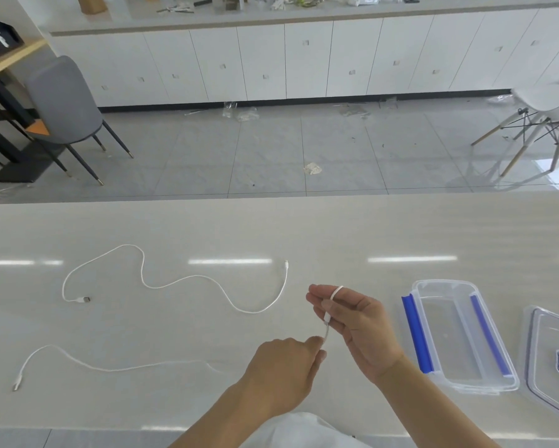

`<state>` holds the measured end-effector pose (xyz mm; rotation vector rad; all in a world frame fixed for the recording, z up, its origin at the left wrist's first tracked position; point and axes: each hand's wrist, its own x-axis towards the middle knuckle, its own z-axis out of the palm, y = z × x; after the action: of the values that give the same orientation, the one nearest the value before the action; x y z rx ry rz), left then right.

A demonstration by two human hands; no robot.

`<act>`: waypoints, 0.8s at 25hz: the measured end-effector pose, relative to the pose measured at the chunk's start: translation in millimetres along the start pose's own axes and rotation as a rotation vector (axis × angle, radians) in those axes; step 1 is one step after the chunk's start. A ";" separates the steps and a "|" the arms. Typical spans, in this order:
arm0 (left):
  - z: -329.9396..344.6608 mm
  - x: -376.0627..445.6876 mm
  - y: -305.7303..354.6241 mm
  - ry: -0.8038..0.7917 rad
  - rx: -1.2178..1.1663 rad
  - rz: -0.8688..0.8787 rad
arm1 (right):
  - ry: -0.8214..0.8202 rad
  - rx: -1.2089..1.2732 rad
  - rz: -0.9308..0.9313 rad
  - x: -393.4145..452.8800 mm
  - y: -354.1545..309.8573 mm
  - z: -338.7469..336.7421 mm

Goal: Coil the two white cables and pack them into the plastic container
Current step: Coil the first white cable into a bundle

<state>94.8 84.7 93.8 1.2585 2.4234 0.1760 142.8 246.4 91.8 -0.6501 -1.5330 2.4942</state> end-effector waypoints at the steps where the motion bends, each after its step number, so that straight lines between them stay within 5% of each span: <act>1: -4.0 -1.6 0.1 0.000 -0.017 0.017 | 0.014 -0.141 -0.025 -0.8 1.8 -0.5; 4: -19.9 -6.6 -4.1 0.035 -0.074 0.057 | -0.020 -0.495 -0.024 -1.9 6.6 -4.6; 12: -73.5 -8.9 -32.2 0.198 -0.255 0.156 | -0.330 -0.816 0.105 -12.9 -5.4 -6.8; 20: -97.8 0.0 -52.5 0.195 -0.621 0.127 | -0.561 -0.311 0.191 -23.4 -16.7 -1.2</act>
<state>15.4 61.0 167.7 1.1288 2.1676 1.0389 162.6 247.3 112.7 -0.1236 -2.1695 2.7581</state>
